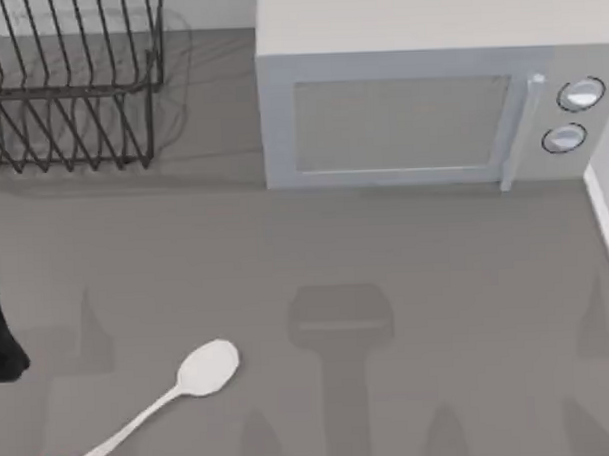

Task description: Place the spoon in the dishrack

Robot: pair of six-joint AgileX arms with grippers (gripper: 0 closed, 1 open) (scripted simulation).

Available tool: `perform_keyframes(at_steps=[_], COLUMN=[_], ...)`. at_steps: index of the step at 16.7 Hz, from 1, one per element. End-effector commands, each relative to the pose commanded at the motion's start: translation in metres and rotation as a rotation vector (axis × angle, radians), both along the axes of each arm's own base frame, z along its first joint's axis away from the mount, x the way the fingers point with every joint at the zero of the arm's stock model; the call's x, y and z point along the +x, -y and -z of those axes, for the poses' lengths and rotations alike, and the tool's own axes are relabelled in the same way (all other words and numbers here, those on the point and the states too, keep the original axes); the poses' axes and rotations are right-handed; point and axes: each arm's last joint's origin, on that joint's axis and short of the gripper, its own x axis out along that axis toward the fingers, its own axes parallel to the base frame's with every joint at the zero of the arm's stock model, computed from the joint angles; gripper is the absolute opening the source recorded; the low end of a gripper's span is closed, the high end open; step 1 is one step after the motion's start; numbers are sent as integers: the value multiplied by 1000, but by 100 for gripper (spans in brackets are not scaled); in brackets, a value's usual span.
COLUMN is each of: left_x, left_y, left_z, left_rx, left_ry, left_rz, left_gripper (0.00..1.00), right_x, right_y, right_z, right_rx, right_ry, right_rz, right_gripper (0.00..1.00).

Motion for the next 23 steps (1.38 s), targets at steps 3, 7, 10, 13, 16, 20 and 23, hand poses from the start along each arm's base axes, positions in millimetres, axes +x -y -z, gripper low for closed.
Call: perform_keyframes(at_steps=[3, 7, 10, 13, 16, 20, 23], left_x=[0, 4, 14, 33, 54, 78, 92], left_y=[0, 6, 16, 30, 48, 75, 93], left_z=[-1, -15, -28, -36, -38, -38, -34], left_rx=[4, 59, 143, 258, 390, 554, 649], left_ry=[-13, -175, -406, -690, -962, -1243, -1388], left_rz=[4, 63, 153, 271, 402, 561, 649], left_gripper=[100, 100, 100, 100, 100, 100, 100], right_x=[0, 0, 0, 0, 0, 0, 0], right_y=[0, 0, 0, 0, 0, 0, 0], right_z=[0, 0, 0, 0, 0, 0, 0], right_rx=[0, 0, 0, 0, 0, 0, 0], right_ry=[0, 0, 0, 0, 0, 0, 0], right_rz=[0, 0, 0, 0, 0, 0, 0], right_gripper=[100, 100, 100, 100, 100, 100, 100])
